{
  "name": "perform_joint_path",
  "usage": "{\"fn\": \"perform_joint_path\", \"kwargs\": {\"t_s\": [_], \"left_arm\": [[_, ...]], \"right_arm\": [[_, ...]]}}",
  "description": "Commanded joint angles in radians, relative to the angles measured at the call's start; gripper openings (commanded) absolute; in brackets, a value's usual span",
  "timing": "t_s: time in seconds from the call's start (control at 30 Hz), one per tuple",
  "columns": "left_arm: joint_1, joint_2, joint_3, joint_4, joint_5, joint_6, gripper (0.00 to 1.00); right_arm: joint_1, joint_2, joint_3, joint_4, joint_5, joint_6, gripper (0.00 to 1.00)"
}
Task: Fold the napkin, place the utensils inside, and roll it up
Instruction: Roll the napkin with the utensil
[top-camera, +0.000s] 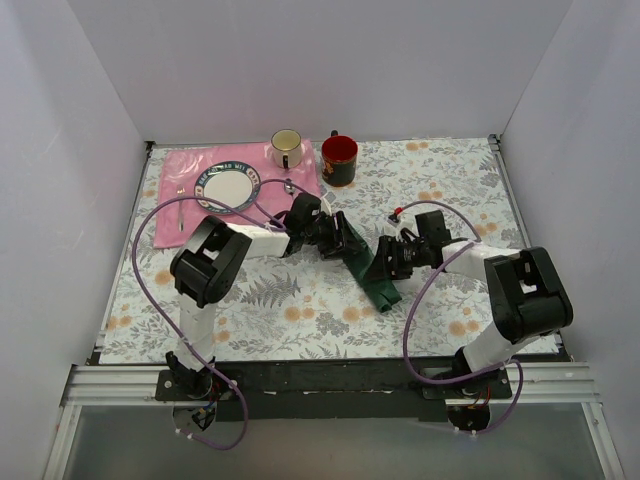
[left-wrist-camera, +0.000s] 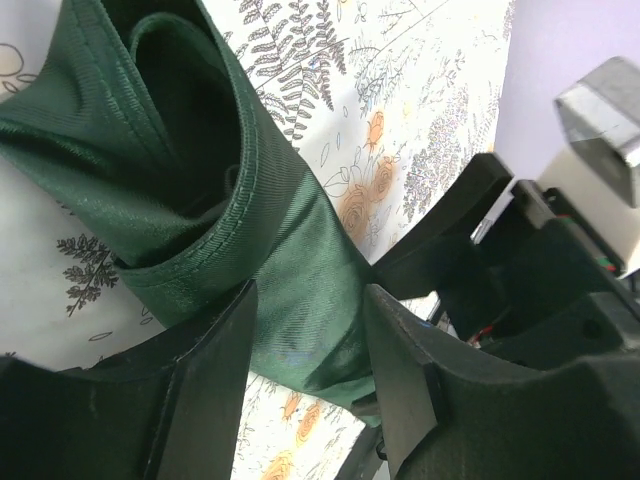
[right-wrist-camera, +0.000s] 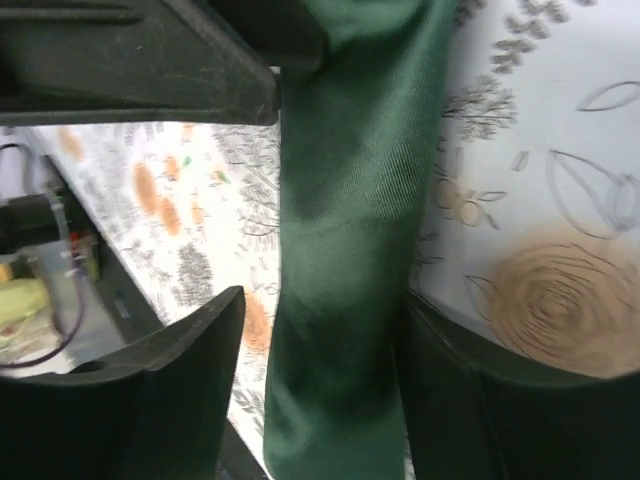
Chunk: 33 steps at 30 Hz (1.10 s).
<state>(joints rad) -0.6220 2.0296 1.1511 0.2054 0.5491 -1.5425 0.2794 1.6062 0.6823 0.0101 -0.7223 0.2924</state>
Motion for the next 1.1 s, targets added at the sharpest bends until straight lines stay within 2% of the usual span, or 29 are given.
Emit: {"fn": "perform_joint_path", "kwargs": {"t_s": [0.0, 0.1, 0.23, 0.4, 0.47, 0.7, 0.87, 1.07], "left_arm": [[0.001, -0.003, 0.012, -0.026, -0.014, 0.019, 0.47], [0.001, -0.011, 0.022, -0.035, -0.011, 0.018, 0.47], [0.002, -0.035, 0.038, -0.067, -0.005, 0.015, 0.48], [0.016, -0.078, 0.059, -0.101, 0.043, -0.05, 0.59], [0.027, -0.101, 0.081, -0.161, 0.048, -0.068, 0.63], [0.111, -0.213, 0.11, -0.437, -0.083, -0.087, 0.73], [0.177, -0.292, 0.075, -0.478, -0.112, -0.076, 0.74], [0.194, -0.35, 0.038, -0.488, -0.118, -0.057, 0.74]], "right_arm": [[0.021, -0.063, 0.083, -0.257, 0.272, -0.11, 0.71], [0.041, -0.106, 0.135, -0.321, 0.383, -0.134, 0.73], [0.142, -0.149, 0.215, -0.413, 0.558, -0.193, 0.8], [0.298, -0.161, 0.278, -0.404, 0.786, -0.236, 0.84], [0.332, -0.155, 0.287, -0.385, 0.849, -0.248, 0.85], [0.466, -0.051, 0.364, -0.383, 0.99, -0.275, 0.88], [0.514, 0.052, 0.418, -0.401, 1.06, -0.276, 0.89], [0.526, 0.122, 0.422, -0.401, 1.095, -0.271, 0.88]]}}
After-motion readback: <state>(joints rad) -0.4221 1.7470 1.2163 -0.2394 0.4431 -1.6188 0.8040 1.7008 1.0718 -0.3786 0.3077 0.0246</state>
